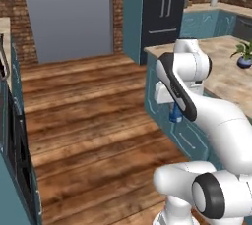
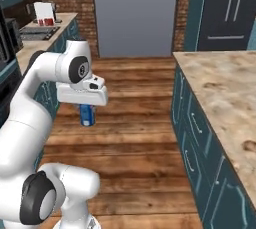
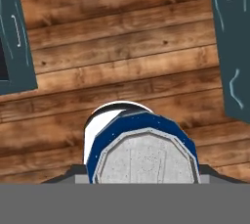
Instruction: Four empty soda cans are scattered around the kitchen. Gather all the cans and cluster them next to the stove for recycling.
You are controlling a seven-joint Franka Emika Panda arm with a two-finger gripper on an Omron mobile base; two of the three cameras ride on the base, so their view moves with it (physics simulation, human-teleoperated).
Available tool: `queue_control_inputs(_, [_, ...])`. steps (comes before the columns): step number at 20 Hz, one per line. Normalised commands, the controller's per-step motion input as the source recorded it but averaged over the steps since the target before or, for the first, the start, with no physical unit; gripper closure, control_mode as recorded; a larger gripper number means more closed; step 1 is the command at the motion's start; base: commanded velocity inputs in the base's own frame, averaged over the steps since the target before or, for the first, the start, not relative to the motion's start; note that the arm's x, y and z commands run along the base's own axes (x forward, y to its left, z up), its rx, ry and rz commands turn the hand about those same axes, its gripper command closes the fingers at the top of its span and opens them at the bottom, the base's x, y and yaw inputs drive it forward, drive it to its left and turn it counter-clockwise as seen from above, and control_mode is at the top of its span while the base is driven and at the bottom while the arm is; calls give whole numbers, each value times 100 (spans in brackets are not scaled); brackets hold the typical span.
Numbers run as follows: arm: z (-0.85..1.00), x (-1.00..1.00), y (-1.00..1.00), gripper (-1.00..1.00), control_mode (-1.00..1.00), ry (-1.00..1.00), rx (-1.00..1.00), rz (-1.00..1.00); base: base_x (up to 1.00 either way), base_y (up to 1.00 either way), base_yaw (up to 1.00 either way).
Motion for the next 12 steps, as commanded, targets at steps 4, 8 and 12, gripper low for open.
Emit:
queue_control_inputs(4, [0,0,0,100,100,0,0,0,100,6,16])
queue_control_inputs(8, [0,0,0,100,100,0,0,0,100,0,19])
queue_control_inputs(12, [0,0,0,100,100,0,0,0,100,0,1])
